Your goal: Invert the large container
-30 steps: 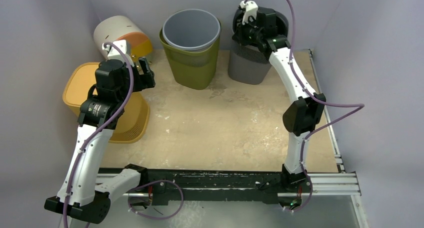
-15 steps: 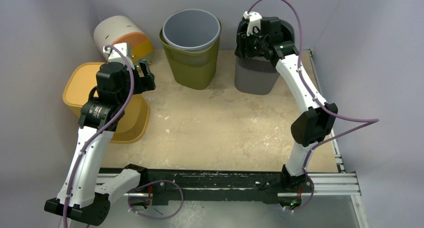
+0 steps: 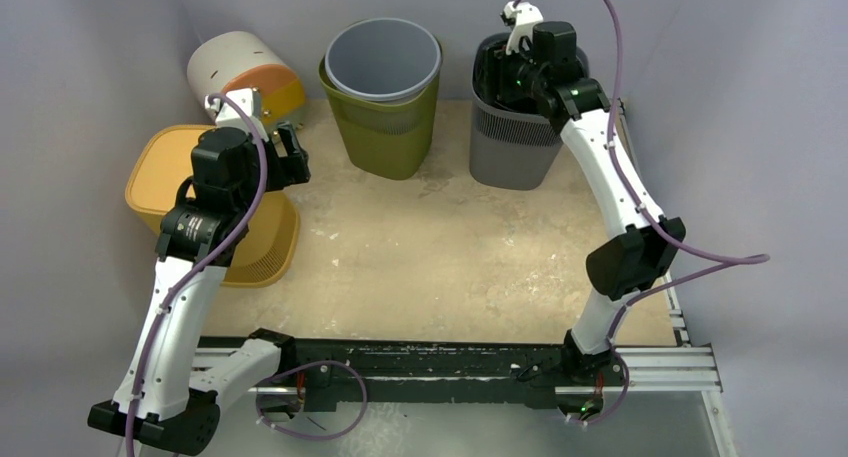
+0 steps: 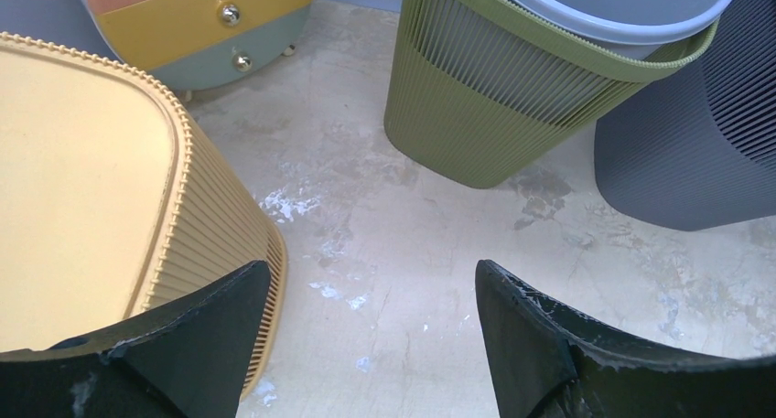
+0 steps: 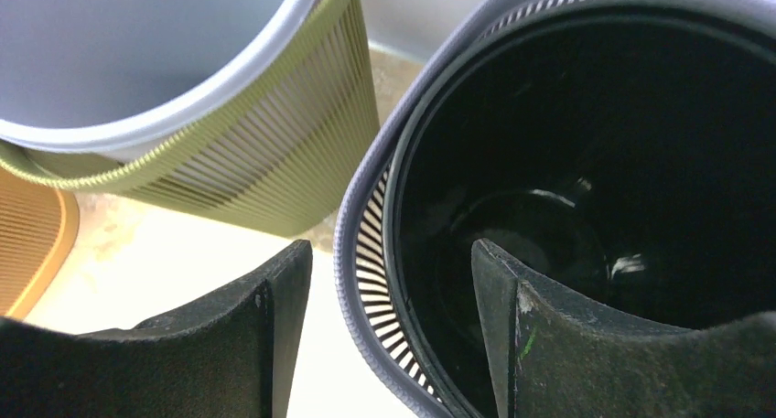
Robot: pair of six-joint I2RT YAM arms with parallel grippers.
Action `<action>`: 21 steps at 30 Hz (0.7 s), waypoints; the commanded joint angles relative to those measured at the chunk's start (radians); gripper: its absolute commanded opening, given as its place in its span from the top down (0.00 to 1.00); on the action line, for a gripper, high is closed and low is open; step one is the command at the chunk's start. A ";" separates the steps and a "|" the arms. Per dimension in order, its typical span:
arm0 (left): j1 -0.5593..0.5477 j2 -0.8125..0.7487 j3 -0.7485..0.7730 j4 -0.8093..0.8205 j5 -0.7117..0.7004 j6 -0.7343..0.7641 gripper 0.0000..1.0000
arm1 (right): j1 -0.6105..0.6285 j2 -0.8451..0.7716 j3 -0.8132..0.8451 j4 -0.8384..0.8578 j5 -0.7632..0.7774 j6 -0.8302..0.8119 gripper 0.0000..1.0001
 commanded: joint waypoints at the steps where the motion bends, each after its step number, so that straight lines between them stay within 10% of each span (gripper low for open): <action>1: -0.006 -0.019 -0.008 0.012 -0.012 0.008 0.20 | -0.003 -0.003 0.095 0.052 0.076 0.028 0.33; 21: -0.006 -0.020 -0.050 0.012 -0.032 0.023 0.20 | -0.003 0.083 0.078 0.079 0.116 0.021 0.34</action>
